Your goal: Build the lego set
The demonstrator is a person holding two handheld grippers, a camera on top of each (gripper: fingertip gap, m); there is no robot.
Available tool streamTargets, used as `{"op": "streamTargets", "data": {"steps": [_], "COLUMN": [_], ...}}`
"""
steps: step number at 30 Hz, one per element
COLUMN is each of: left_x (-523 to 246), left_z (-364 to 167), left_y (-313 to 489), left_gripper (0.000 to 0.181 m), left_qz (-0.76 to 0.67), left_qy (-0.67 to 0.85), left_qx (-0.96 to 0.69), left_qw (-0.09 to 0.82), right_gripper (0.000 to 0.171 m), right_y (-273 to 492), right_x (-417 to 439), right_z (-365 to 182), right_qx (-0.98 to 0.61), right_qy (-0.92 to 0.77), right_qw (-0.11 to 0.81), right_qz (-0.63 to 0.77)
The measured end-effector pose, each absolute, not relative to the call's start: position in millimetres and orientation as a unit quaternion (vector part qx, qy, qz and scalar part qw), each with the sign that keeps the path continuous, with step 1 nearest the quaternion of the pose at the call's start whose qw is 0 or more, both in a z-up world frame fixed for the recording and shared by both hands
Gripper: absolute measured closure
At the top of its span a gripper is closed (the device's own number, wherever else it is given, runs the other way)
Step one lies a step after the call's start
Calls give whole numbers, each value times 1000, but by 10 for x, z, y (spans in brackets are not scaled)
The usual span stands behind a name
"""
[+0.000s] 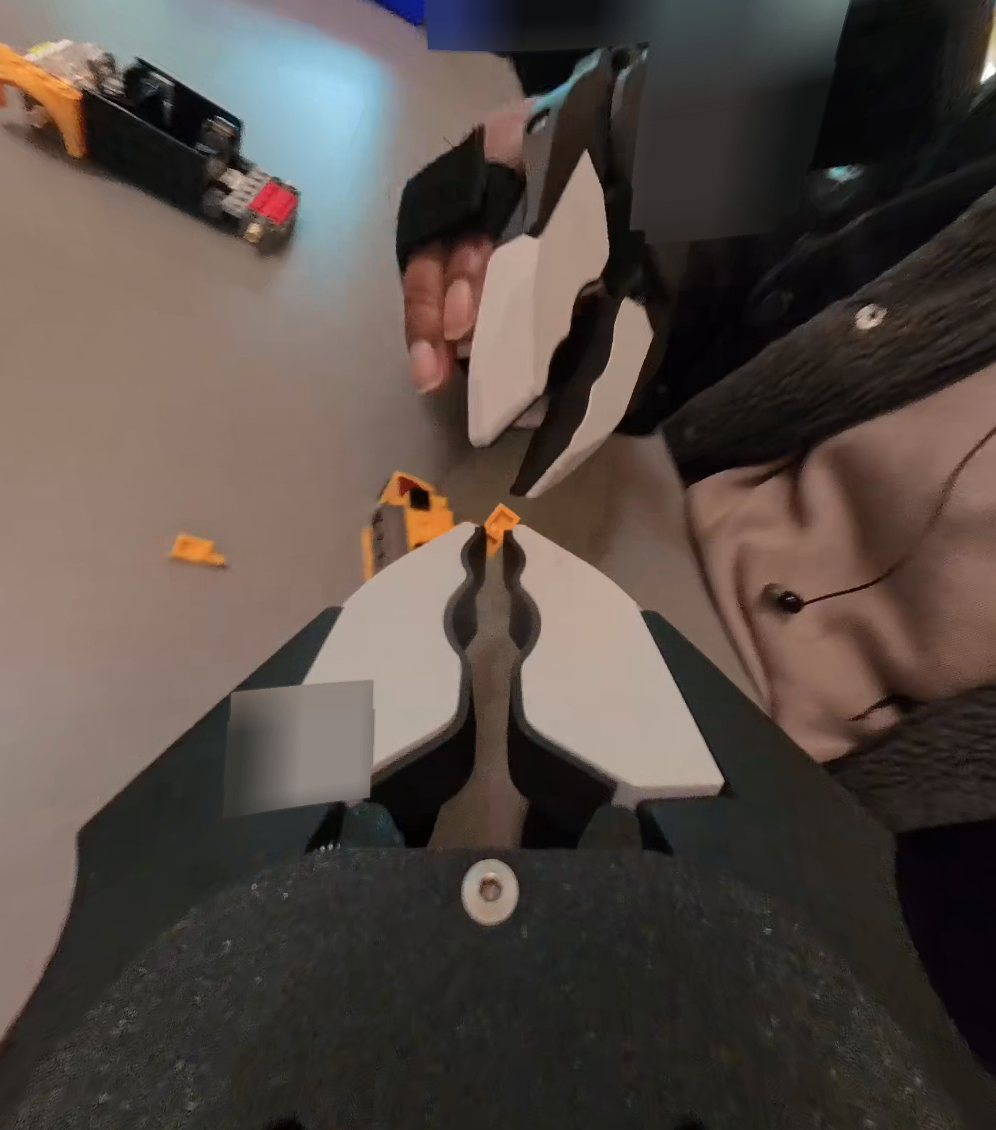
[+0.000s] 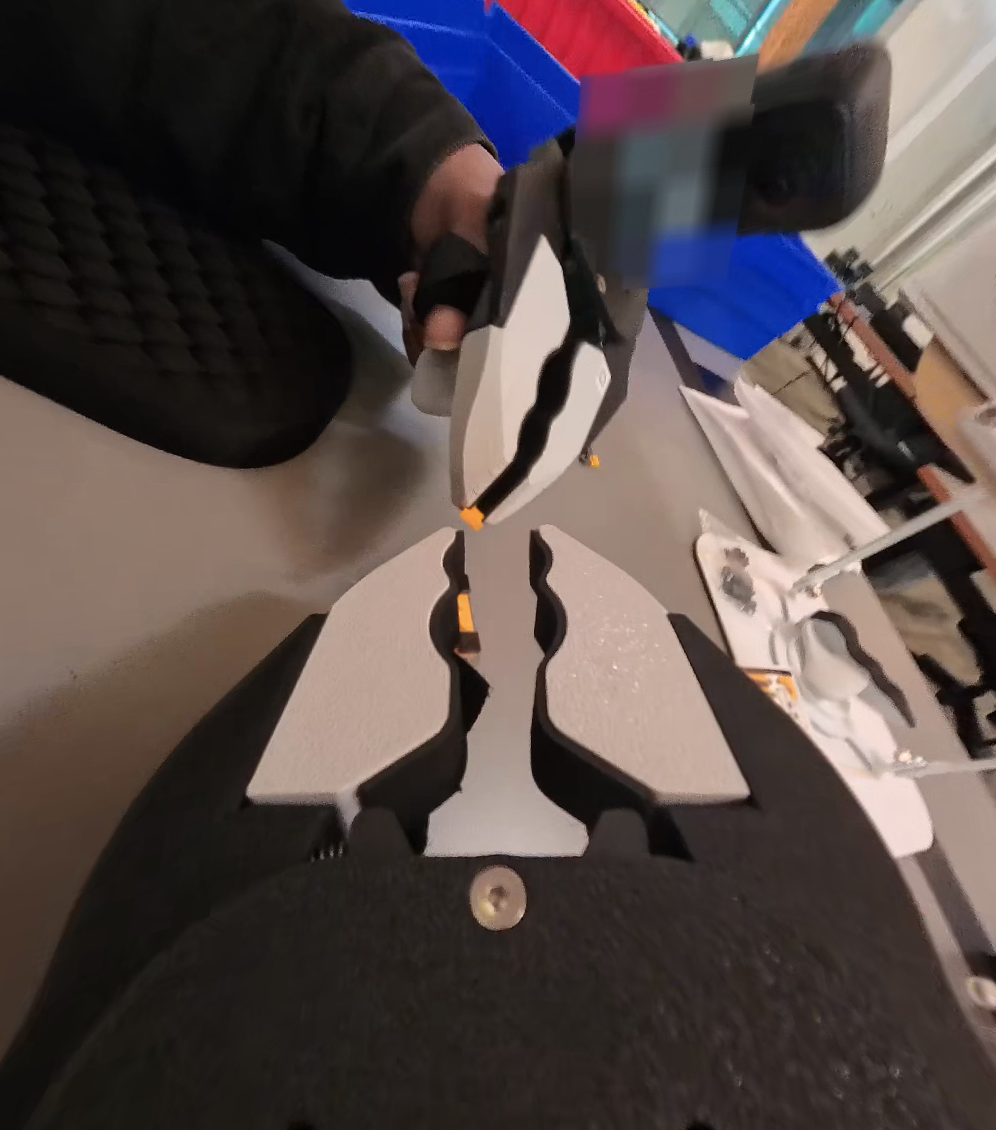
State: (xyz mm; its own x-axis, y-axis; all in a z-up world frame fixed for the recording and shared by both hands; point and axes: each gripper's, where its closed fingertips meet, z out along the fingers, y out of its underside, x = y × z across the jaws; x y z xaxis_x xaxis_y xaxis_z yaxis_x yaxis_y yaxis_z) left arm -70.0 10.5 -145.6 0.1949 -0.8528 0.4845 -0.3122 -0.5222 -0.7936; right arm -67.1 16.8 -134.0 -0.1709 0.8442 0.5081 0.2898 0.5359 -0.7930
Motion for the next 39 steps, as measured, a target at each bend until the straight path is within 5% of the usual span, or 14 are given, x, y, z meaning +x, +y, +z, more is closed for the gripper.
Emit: {"op": "streamTargets", "data": {"steps": [11,15,24,31,39], "left_x": [-590,-613,-627,-533,-520], "left_z": [-1460,-1328,-952,-976,-1037], "left_y": [72,111,393,395,385], "left_gripper": [176,171,164,166,174], "left_qz": [-536,-524,-227,-53,-39], "left_qy": [375,397,480,546,556], "left_qx": [-715,-688,-624,-572,-576], "left_qw": [245,309,574,609,598], "right_gripper": [166,168,168,169,169], "right_y": [53,130,411,358,346], "right_x": [-681,-680,-594,-583,-605], "right_z": [-1421,-1296,-978,-905,-942], "right_qx": [-374,-454,-586,-581,-592], "right_qy": [-739,-677,-438,-365,-346], "right_qw": [496,451,244,135,109], "right_qz": [260,365,637,715,720]}}
